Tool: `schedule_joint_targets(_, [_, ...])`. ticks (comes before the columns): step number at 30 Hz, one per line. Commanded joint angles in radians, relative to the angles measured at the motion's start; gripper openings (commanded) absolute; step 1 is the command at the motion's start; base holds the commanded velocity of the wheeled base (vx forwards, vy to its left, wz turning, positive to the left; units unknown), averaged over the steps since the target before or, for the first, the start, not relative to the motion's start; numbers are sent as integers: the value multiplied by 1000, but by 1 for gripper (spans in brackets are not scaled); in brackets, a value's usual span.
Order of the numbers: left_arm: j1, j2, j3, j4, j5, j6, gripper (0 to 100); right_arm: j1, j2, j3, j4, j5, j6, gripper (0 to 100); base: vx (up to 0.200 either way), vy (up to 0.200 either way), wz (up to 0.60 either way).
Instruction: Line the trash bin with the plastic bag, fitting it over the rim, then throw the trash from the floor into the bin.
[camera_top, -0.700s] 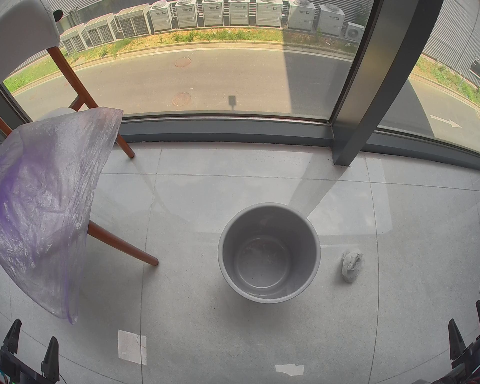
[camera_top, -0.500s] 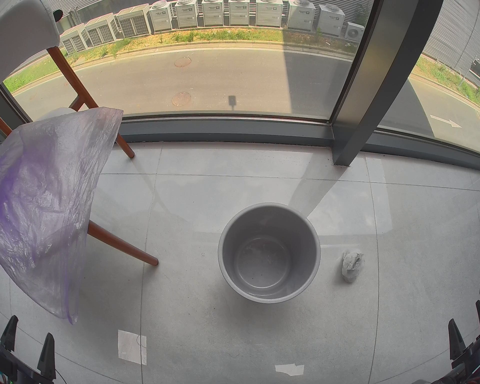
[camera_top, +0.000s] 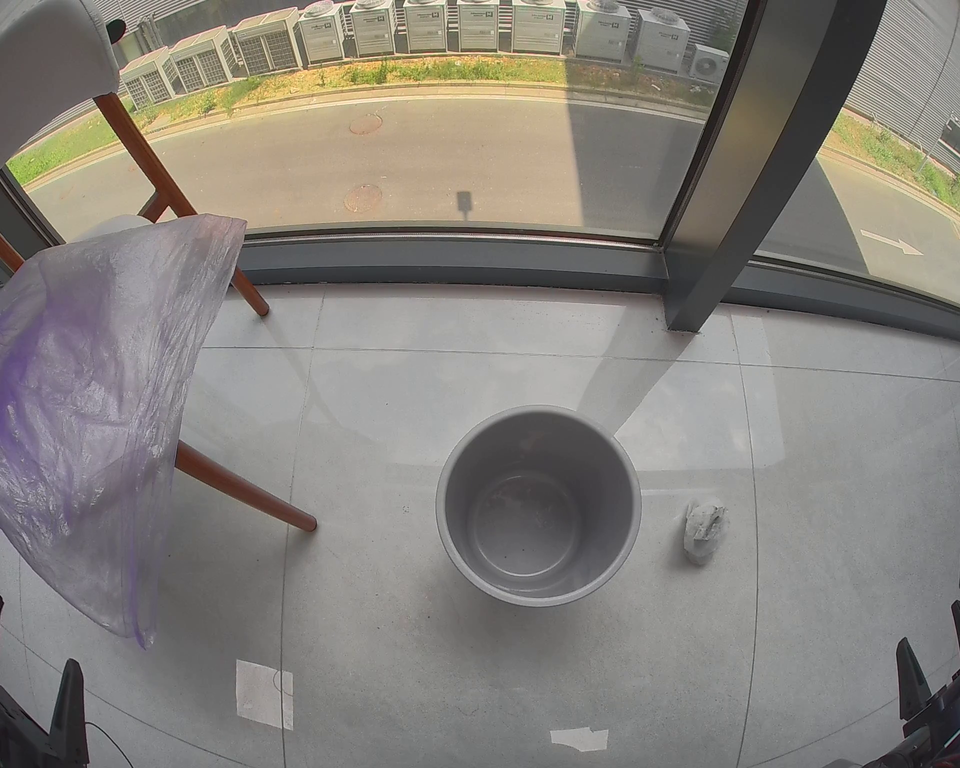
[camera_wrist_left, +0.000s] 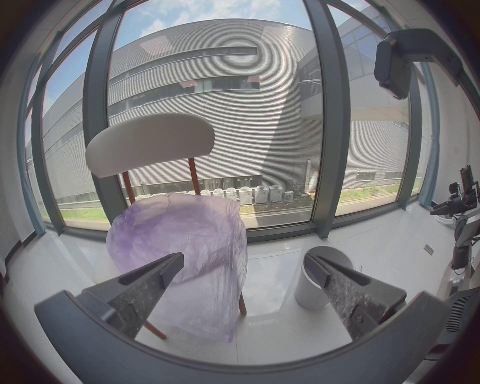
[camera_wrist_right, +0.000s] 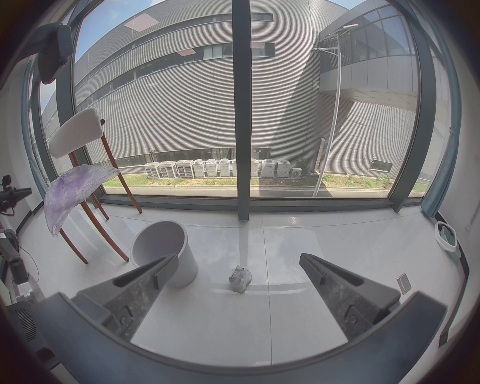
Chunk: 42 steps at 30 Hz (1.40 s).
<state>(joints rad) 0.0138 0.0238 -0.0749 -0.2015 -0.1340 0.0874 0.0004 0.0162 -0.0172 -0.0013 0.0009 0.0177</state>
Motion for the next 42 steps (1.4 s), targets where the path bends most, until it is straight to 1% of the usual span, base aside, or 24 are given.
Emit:
schedule_joint_targets(1, [8,183,-109,20,-73,58,100,1,-16,17,0,1,1,100,0,0,0])
schedule_joint_targets(3, [6,249,-138,11,-96,87,100,0,-16,17,0,1,1,100,0,0,0])
schedule_joint_targets(6, [6,352,-174,-7,-119,95,100,0,-16,17,0,1,1,100,0,0,0])
schedule_joint_targets(7, [6,352,-174,-7,-119,95,100,0,-16,17,0,1,1,100,0,0,0])
schedule_joint_targets(8, [5,424,-194,-50,-145,98,100,0,-16,17,0,1,2,100,0,0,0])
schedule_joint_targets(11, [3,550,-217,-142,-190,103,100,0,-16,17,0,1,2,100,0,0,0])
schedule_joint_targets(13, [3,602,-220,-182,-208,114,100,0,-16,17,0,1,2,100,0,0,0])
schedule_joint_targets(14, [3,647,-220,-214,-223,130,100,1,-16,17,0,1,1,100,0,0,0])
schedule_joint_targets(16, [0,691,-218,-237,-240,156,100,0,-16,17,0,1,1,100,0,0,0])
schedule_joint_targets(19, [-2,740,-223,-256,-262,166,100,1,-16,17,0,1,1,100,0,0,0])
schedule_joint_targets(21, [-6,788,-229,-302,-272,167,100,0,-16,17,0,1,1,100,0,0,0])
schedule_joint_targets(24, [-61,872,-229,-400,-288,166,100,1,-16,17,0,1,1,100,0,0,0])
schedule_joint_targets(26, [-120,933,-233,-472,-294,156,100,0,-16,17,0,1,1,100,0,0,0])
schedule_joint_targets(28, [-155,975,-243,-503,-314,150,100,0,-16,17,0,1,1,100,0,0,0])
schedule_joint_targets(30, [-183,992,-258,-504,-334,161,100,0,-16,17,0,1,2,100,0,0,0])
schedule_joint_targets(33, [-215,1013,-279,-504,-323,163,100,0,-16,17,0,1,2,100,0,0,0])
schedule_joint_targets(34, [-219,1028,-298,-504,-306,164,100,0,-16,17,0,1,2,100,0,0,0])
schedule_joint_targets(38, [-222,1050,-313,-504,-246,164,100,1,-16,17,0,1,1,100,0,0,0])
schedule_joint_targets(42, [-222,1075,-322,-503,-236,166,100,0,-16,17,0,1,1,100,0,0,0])
